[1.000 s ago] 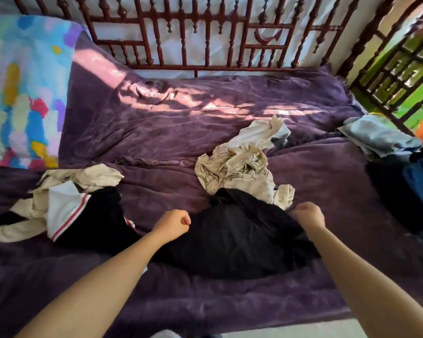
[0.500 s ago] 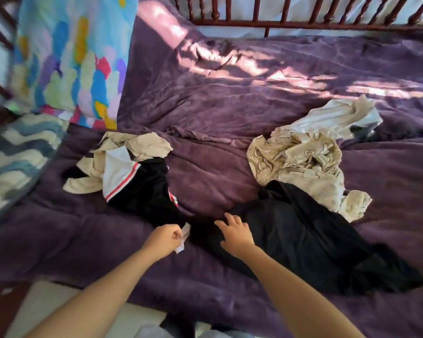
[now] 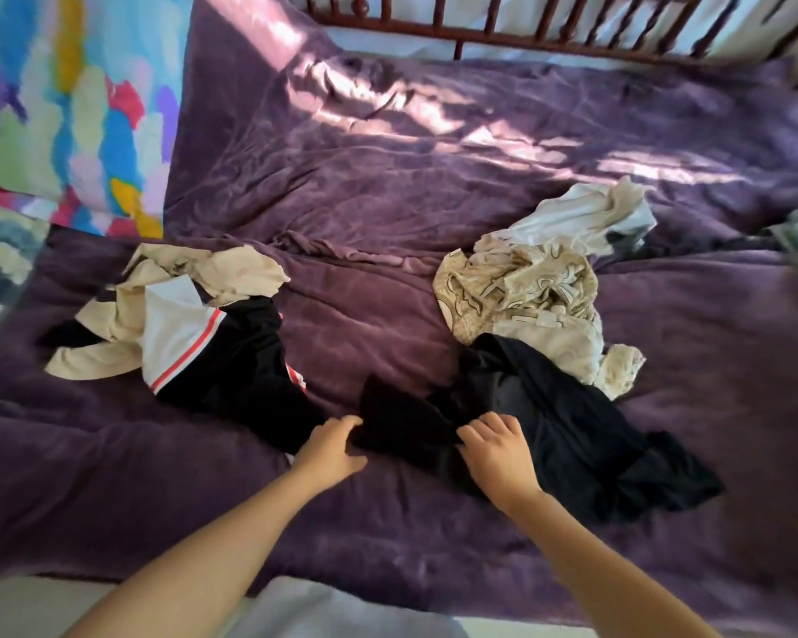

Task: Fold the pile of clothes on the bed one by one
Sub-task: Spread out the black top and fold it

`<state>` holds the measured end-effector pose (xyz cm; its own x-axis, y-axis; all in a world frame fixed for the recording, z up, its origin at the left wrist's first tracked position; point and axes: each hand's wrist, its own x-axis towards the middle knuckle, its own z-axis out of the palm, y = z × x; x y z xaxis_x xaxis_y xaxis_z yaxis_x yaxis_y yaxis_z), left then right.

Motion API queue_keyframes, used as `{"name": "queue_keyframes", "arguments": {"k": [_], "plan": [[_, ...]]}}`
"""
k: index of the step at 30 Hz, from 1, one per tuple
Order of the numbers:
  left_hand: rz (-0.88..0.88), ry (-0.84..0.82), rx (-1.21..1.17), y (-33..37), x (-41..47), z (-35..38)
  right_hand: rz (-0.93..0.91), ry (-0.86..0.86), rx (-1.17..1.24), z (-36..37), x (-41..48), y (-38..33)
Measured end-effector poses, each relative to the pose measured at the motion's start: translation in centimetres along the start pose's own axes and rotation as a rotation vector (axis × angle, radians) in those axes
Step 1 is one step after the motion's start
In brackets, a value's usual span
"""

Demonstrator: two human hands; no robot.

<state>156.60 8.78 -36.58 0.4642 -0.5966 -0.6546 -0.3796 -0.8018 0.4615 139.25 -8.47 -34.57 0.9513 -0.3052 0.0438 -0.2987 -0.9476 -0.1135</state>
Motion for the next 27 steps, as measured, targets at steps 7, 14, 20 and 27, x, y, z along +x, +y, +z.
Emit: {"name": "queue_keyframes", "arguments": {"k": [7, 14, 20, 27], "plan": [[0.363, 0.009, -0.194, 11.5, 3.0, -1.7, -0.078, 0.383, 0.015, -11.0, -0.8, 3.4], [0.539, 0.126, -0.272, 17.1, 3.5, -8.2, 0.46, 0.486, 0.374, -21.7, 6.5, 5.9], [0.635, 0.752, -0.404, 21.0, -1.0, -24.1, 0.386, 0.7, 0.489, -33.1, 15.5, 5.1], [0.844, 1.299, -0.104, 19.8, -9.4, -38.1, 0.245, 0.991, 0.676, -39.6, 21.9, 2.8]]}}
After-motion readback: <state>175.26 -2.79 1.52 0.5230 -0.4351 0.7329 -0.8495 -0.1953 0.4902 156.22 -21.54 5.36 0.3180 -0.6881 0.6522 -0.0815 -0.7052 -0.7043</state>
